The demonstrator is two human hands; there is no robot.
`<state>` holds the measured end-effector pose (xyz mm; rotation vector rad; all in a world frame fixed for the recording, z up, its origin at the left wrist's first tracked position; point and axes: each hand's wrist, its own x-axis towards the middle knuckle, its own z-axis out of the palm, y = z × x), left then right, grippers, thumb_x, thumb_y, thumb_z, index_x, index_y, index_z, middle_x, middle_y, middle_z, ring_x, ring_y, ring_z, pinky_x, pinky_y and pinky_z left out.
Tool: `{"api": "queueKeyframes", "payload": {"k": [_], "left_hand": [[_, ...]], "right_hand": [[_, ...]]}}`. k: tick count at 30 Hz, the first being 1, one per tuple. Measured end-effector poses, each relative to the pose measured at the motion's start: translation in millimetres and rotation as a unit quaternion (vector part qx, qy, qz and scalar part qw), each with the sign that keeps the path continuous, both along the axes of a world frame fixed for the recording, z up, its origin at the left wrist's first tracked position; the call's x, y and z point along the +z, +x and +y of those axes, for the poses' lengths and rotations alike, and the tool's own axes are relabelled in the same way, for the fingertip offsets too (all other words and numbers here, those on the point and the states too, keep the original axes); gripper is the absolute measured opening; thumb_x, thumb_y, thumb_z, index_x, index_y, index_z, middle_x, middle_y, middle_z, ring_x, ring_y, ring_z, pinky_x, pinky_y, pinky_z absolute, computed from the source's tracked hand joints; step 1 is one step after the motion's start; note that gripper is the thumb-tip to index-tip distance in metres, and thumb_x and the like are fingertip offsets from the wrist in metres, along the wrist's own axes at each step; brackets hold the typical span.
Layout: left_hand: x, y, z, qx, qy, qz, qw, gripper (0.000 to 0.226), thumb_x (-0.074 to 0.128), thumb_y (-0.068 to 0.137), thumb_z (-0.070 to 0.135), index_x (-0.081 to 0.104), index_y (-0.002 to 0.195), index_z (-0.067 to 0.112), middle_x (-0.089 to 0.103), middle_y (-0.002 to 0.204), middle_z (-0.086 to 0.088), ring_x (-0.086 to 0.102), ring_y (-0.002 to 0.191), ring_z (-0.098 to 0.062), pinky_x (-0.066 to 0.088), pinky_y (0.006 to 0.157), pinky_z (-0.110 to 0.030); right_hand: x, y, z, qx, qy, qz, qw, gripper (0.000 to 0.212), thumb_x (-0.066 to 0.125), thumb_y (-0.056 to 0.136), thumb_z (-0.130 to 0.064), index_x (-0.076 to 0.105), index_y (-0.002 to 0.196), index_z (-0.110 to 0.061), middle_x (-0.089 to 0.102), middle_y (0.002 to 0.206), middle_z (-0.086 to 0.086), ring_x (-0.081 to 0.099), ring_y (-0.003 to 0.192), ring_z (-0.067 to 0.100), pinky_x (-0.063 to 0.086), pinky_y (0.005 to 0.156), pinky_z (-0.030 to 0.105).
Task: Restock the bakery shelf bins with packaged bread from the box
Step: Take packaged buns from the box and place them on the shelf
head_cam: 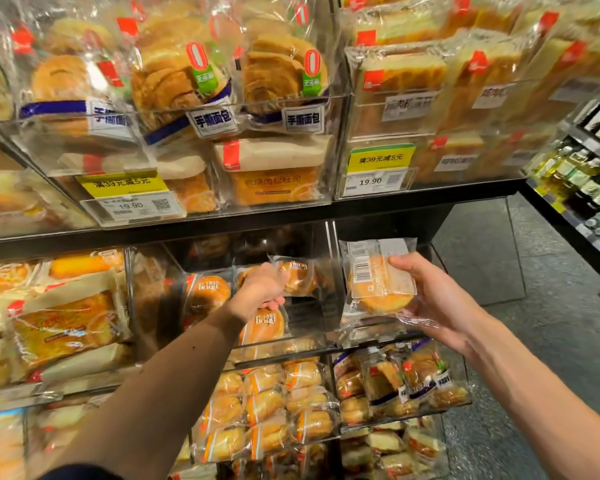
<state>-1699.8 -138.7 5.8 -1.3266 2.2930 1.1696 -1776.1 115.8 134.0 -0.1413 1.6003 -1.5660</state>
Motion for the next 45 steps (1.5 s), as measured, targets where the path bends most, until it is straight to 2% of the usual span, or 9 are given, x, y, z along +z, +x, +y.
{"api": "queueKeyframes", "payload": {"k": [4,9,12,16,20,25,31,37,45], "left_hand": [[-11.8,-2.5,0.7,-0.094,-0.188,-0.063,0.976,0.043,0.051,0.098,0.05,0.066,0.098,0.009,0.071,0.093,-0.006,0.068,0.088,-0.022,0.051,0.076,-0.034],[-3.2,8.2,10.3,-0.111,-0.273,-0.078,0.952,0.048,0.06,0.095,0.038,0.051,0.135,0.014,0.062,0.124,-0.011,0.062,0.114,-0.029,0.052,0.088,-0.039],[11.1,15.0,8.6,-0.092,-0.266,-0.065,0.957,0.039,0.062,0.093,0.025,0.054,0.13,0.015,0.063,0.122,-0.011,0.061,0.114,-0.031,0.051,0.09,-0.041],[40.8,31.2,-3.5,-0.026,0.006,0.107,0.994,0.036,0.055,0.099,0.039,0.071,0.095,0.007,0.061,0.073,-0.009,0.058,0.058,-0.018,0.044,0.05,-0.028],[86.1,69.5,-14.2,-0.06,0.385,0.126,0.913,0.08,0.03,0.092,0.075,0.066,0.112,0.006,0.066,0.085,-0.013,0.056,0.058,-0.017,0.044,0.044,-0.02],[108.5,103.8,-10.0,-0.12,0.395,0.151,0.898,0.045,0.053,0.088,0.045,0.062,0.116,0.011,0.073,0.09,-0.004,0.068,0.072,-0.013,0.057,0.059,-0.022],[90.4,124.9,-14.7,-0.059,0.348,0.22,0.909,0.046,0.068,0.083,0.017,0.058,0.128,0.011,0.074,0.1,-0.002,0.07,0.081,-0.009,0.055,0.068,-0.021],[75.0,127.3,-15.3,0.04,0.291,0.283,0.913,0.041,0.074,0.084,0.006,0.06,0.122,0.012,0.075,0.095,-0.01,0.07,0.079,-0.015,0.057,0.064,-0.024],[58.8,97.7,8.4,0.088,0.24,0.26,0.931,0.043,0.083,0.079,0.017,0.059,0.115,0.011,0.074,0.097,-0.013,0.072,0.087,-0.021,0.061,0.08,-0.035]], "right_hand": [[-7.3,1.1,-6.4,0.021,0.003,0.029,0.999,0.043,0.064,0.083,-0.039,0.07,0.117,-0.013,0.072,0.116,0.013,0.061,0.121,0.036,0.04,0.111,0.053],[-7.7,9.2,-16.4,0.056,-0.017,0.056,0.997,0.03,0.057,0.096,-0.025,0.063,0.123,-0.012,0.073,0.112,0.01,0.07,0.085,0.013,0.052,0.064,0.024],[-6.3,18.6,-24.2,0.073,-0.049,0.135,0.987,0.026,0.065,0.092,-0.015,0.059,0.118,-0.016,0.074,0.108,0.004,0.07,0.094,0.016,0.057,0.074,0.031],[-5.7,31.4,-35.3,0.144,-0.091,0.435,0.884,0.043,0.077,0.082,-0.017,0.057,0.12,-0.015,0.064,0.119,-0.01,0.062,0.108,0.008,0.054,0.086,0.025],[-20.0,45.2,-42.9,0.245,-0.077,0.603,0.755,0.046,0.068,0.085,-0.03,0.056,0.127,-0.018,0.041,0.147,0.003,0.043,0.136,0.015,0.046,0.107,0.041],[-30.5,56.6,-50.6,0.294,-0.055,0.697,0.652,0.06,0.075,0.082,-0.019,0.048,0.135,-0.029,0.029,0.153,0.003,0.026,0.147,0.026,0.033,0.116,0.047],[-44.0,57.4,-49.9,0.239,0.014,0.657,0.715,0.092,0.085,0.074,-0.019,0.031,0.148,-0.022,0.027,0.153,0.004,0.022,0.148,0.025,0.029,0.118,0.047],[-34.8,64.0,-57.3,0.127,0.074,0.63,0.762,0.019,0.063,0.089,-0.015,0.068,0.108,-0.014,0.068,0.105,0.001,0.064,0.093,0.018,0.054,0.085,0.037],[-28.9,77.5,-93.4,0.253,0.269,0.581,0.725,0.07,0.071,0.087,-0.048,0.04,0.141,-0.016,0.065,0.124,0.011,0.063,0.112,0.03,0.05,0.094,0.041]]}}
